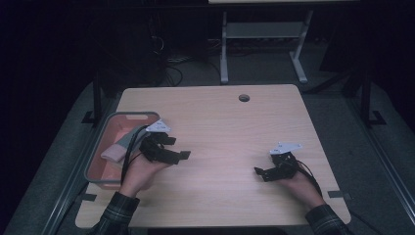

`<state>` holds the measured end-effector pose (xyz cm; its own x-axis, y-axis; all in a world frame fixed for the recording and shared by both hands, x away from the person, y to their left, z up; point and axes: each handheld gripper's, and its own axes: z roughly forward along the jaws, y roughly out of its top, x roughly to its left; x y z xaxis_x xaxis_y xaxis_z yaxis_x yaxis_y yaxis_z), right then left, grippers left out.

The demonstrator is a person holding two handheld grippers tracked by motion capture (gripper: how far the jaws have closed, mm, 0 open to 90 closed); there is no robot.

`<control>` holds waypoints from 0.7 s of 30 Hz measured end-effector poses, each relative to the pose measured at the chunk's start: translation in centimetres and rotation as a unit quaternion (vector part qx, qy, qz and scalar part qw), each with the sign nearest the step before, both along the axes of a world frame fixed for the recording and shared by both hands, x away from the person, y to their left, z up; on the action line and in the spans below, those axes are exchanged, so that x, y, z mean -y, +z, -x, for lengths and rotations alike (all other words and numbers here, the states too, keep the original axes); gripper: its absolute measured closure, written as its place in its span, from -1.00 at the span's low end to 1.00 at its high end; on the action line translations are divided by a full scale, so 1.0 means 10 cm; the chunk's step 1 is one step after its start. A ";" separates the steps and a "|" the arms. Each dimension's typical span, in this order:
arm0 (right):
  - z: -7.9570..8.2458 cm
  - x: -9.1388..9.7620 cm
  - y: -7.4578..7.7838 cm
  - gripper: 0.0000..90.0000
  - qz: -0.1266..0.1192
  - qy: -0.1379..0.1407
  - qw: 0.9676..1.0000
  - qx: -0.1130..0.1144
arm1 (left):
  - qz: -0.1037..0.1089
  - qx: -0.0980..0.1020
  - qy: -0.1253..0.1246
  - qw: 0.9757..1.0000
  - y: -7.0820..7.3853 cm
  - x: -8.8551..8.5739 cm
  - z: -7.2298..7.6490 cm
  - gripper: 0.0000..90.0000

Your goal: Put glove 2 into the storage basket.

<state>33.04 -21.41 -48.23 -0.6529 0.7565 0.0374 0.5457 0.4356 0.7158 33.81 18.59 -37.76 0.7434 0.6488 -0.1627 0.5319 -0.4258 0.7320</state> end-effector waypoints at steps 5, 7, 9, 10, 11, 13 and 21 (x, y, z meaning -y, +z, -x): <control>0.00 0.00 0.00 -0.78 0.000 0.000 1.000 0.000 | -0.015 0.002 -0.014 1.000 -0.12 0.17 0.04 -0.57; 0.00 0.00 0.00 -0.78 0.000 0.000 1.000 0.000 | -0.021 0.002 -0.020 1.000 -0.18 0.24 0.06 -0.57; 0.00 0.00 0.00 -0.78 0.000 0.000 1.000 0.000 | -0.026 -0.001 -0.026 0.999 -0.23 0.31 0.08 -0.57; 0.00 0.00 0.00 -0.78 0.000 0.000 1.000 0.000 | -0.027 0.000 -0.030 0.999 -0.26 0.34 0.09 -0.58; 0.00 0.00 0.00 -0.78 0.000 0.000 1.000 0.000 | -0.028 0.000 -0.032 0.999 -0.29 0.38 0.10 -0.58; 0.00 0.00 0.00 -0.78 0.000 0.000 1.000 0.000 | -0.040 0.002 -0.040 0.998 -0.35 0.44 0.12 -0.58; 0.00 0.00 0.00 -0.78 0.000 0.000 1.000 0.000 | -0.090 0.006 -0.068 0.994 -0.64 0.70 0.19 -0.60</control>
<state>33.04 -21.41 -48.23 -0.6528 0.7566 0.0373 0.5458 0.4357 0.7157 31.87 11.60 -44.12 0.8276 0.5596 -0.0436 0.4515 -0.6174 0.6441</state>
